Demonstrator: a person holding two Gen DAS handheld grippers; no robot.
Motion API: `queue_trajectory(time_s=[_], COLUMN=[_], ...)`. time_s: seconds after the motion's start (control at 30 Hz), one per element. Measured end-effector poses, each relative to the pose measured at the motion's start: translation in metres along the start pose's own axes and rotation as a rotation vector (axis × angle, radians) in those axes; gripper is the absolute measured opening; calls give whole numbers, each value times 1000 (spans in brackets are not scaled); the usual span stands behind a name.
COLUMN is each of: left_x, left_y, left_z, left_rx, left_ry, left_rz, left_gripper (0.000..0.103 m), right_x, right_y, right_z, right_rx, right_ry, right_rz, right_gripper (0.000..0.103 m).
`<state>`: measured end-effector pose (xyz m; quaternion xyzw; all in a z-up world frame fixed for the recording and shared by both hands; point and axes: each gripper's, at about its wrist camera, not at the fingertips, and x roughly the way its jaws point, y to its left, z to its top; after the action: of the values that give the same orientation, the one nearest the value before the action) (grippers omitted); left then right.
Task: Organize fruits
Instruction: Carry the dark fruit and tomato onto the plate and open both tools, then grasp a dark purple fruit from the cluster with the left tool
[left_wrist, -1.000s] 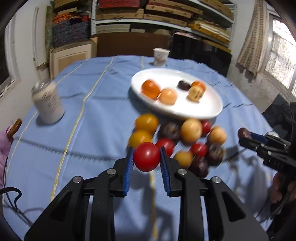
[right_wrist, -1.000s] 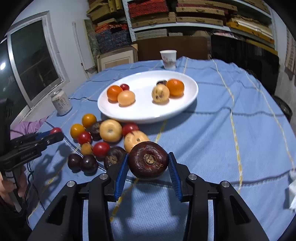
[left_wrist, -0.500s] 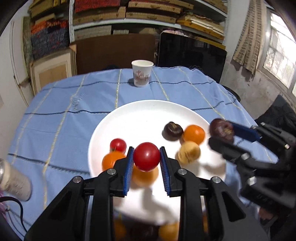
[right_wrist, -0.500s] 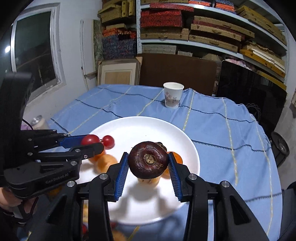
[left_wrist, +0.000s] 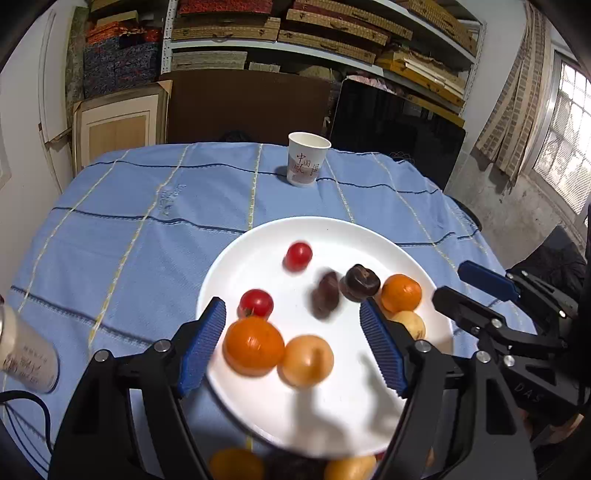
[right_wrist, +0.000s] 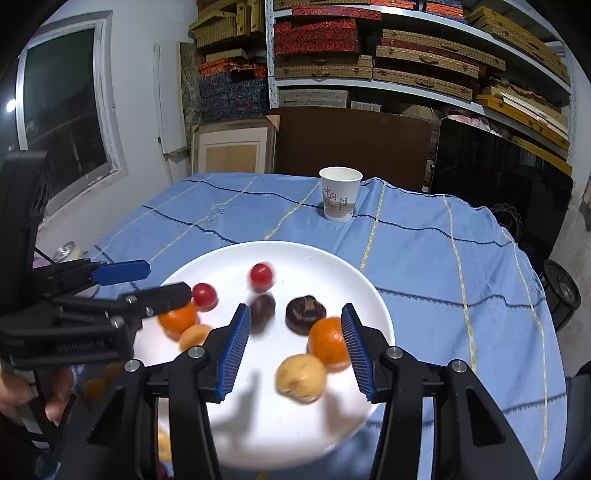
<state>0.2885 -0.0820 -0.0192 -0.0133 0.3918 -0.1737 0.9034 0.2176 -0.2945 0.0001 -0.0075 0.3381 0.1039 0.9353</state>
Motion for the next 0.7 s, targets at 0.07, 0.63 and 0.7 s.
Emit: queue_trajectory(time_s=[0.07,0.63,0.7], left_x=[-21,-77,-78], left_y=[3,-21,-25], left_z=[-14,-182,-185], left_rx=[6,227,250], left_ry=[-10,88,78], left_rz=[-4,52,66], left_gripper=[74,78,79], right_x=[-15,-86,-79], right_y=[2,8,3], right_z=[-9,-143,-148], right_rx=[2,207,234], right_ry=[3,-25,14], right_rz=[15,122,100], right_gripper=[52,63,63])
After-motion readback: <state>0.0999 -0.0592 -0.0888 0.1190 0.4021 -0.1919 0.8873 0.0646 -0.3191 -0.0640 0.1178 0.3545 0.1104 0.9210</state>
